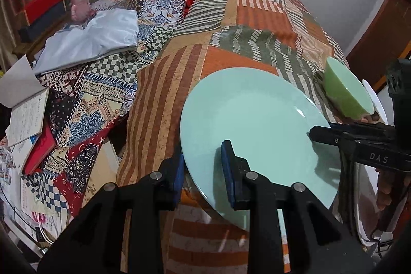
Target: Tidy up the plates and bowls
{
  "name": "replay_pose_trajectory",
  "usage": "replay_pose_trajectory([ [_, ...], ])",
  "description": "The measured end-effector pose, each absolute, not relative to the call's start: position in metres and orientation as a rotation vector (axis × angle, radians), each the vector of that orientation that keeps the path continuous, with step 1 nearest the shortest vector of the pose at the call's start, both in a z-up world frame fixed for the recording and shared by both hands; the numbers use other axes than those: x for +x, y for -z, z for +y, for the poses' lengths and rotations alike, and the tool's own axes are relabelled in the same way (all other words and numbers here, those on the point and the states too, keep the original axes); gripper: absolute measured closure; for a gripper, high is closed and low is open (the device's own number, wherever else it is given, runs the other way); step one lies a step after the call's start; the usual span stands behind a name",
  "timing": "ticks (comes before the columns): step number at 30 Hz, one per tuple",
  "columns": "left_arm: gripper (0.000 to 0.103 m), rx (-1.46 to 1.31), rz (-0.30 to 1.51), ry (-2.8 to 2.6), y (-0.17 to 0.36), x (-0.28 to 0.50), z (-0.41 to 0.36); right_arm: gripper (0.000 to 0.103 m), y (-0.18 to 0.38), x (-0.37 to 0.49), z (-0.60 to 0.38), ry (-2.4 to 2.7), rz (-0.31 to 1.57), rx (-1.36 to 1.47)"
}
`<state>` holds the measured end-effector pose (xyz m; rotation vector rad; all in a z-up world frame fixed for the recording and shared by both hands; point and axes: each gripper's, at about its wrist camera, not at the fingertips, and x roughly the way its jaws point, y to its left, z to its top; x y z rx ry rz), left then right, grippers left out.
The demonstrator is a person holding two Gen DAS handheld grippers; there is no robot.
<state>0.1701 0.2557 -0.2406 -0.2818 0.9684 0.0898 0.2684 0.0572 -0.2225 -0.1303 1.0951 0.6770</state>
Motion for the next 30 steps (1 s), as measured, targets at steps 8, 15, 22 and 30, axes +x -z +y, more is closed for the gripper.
replay_pose_trajectory([
  [8,0.077,-0.265,0.935,-0.096,0.219,0.153,0.247,0.079,0.206,0.258,0.047,-0.693,1.045,-0.113],
  [15,0.077,-0.245,0.896,-0.088,0.194,0.139,0.231,0.079,0.186,0.245,0.030,-0.696,0.995,-0.080],
  [22,0.077,-0.210,0.854,-0.072,0.170,0.126,0.208,0.079,0.171,0.232,0.009,-0.687,0.948,-0.058],
  [30,0.077,-0.193,0.834,-0.048,0.154,0.116,0.179,0.079,0.159,0.217,-0.022,-0.670,0.910,-0.021],
])
